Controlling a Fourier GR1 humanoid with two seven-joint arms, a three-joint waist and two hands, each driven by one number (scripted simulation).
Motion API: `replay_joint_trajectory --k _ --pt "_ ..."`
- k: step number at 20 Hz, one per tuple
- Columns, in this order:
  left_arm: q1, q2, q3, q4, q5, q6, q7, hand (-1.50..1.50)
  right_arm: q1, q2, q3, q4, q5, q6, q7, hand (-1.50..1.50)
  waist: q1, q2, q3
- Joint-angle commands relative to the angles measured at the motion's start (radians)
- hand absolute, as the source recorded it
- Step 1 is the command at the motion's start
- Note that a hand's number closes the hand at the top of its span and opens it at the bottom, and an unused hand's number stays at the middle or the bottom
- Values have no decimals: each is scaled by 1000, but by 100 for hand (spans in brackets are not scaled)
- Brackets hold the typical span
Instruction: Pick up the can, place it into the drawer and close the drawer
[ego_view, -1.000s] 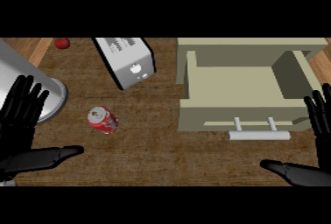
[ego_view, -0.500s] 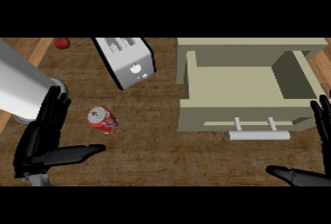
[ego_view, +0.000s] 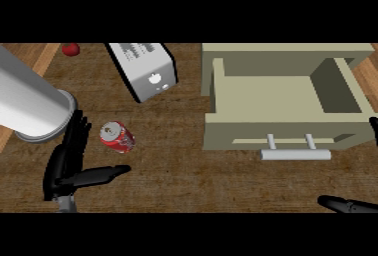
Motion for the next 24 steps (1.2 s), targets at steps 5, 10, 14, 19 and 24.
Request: replay_joint_trajectory --k 5,10,14,19,24 --pt "13 -12 49 254 22 2 -230 -150 41 40 40 -65 34 6 21 -150 0 0 0" --pt "-119 28 88 404 28 27 -247 -150 31 5 -49 -85 -42 37 66 -150 -2 0 0" --pt "-225 32 120 624 27 45 -343 -150 52 15 -62 -75 -48 53 38 -150 -7 1 0" --pt "-246 68 135 619 74 32 -291 -150 64 72 19 -130 63 23 56 -150 -1 0 0" --pt "-400 126 203 900 105 -4 -424 -150 33 2 -72 -108 -39 73 87 -150 -10 2 -1"
